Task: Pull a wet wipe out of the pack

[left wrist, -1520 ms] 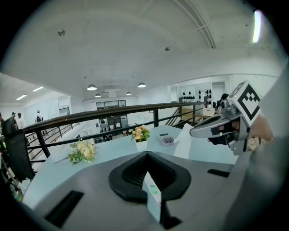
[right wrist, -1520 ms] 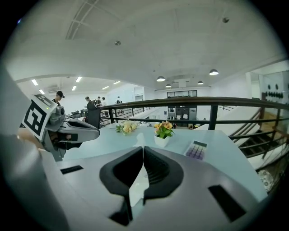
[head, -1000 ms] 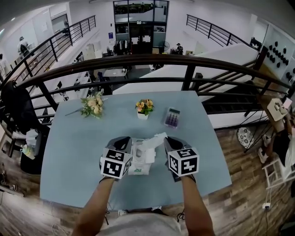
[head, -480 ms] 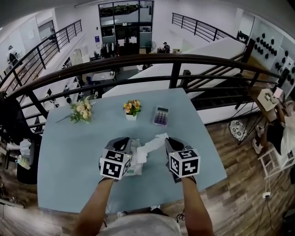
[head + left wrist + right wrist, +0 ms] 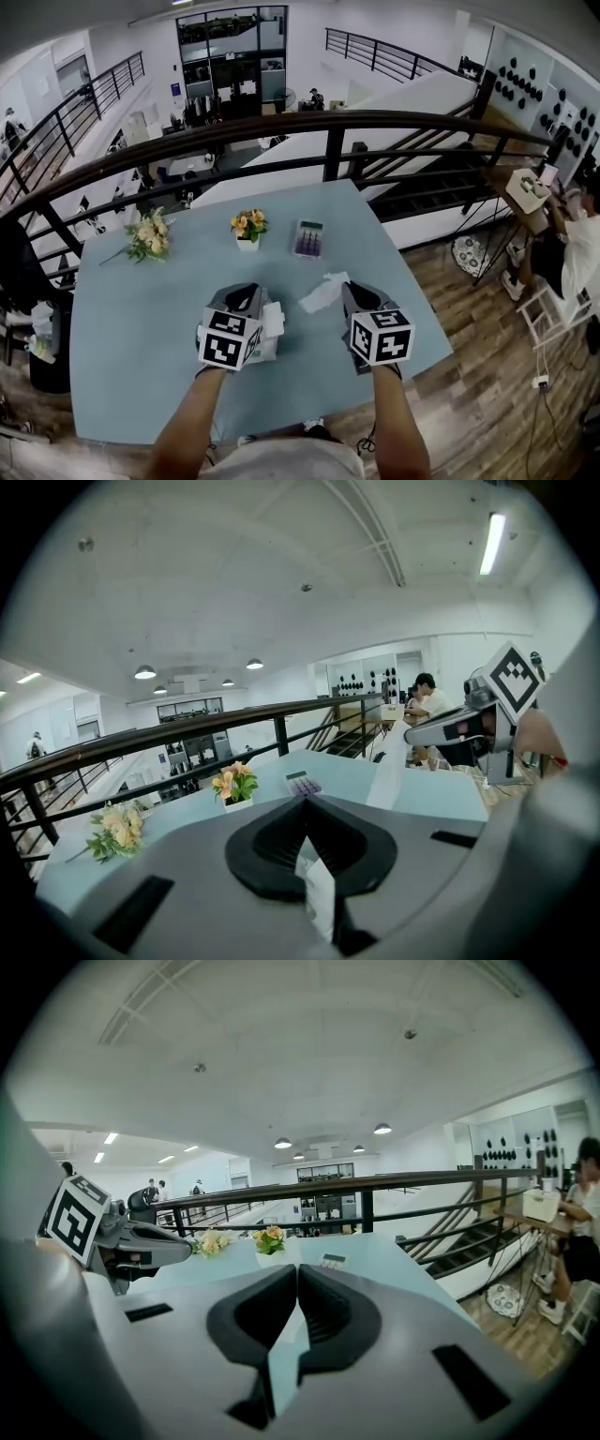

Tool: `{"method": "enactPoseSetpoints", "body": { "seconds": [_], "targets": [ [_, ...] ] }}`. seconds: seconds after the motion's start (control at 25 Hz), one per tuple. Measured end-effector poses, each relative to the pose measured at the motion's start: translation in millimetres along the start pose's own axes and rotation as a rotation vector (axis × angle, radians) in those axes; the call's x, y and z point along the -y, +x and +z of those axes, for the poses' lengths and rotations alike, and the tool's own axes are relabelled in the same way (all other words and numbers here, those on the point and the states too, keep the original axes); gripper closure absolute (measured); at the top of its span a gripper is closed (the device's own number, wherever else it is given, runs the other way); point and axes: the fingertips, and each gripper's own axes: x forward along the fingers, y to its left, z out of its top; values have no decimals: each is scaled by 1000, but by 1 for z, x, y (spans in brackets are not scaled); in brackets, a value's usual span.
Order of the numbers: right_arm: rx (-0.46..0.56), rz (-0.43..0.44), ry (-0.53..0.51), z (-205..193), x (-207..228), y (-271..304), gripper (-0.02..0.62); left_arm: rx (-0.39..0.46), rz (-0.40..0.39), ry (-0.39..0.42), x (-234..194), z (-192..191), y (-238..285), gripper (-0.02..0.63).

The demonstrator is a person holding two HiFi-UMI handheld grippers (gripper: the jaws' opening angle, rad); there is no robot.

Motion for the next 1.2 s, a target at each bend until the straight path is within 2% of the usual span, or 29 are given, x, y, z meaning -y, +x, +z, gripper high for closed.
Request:
{"method": "enactPoseSetpoints", "body": {
  "seconds": [0.44, 1.2],
  "targets": [
    [58, -80, -3, 7, 16, -18, 583, 30, 3, -13, 1, 7, 0, 611],
    [64, -79, -15, 13, 18, -18, 584, 34, -1, -15, -1, 11, 4, 610]
  ]
}}
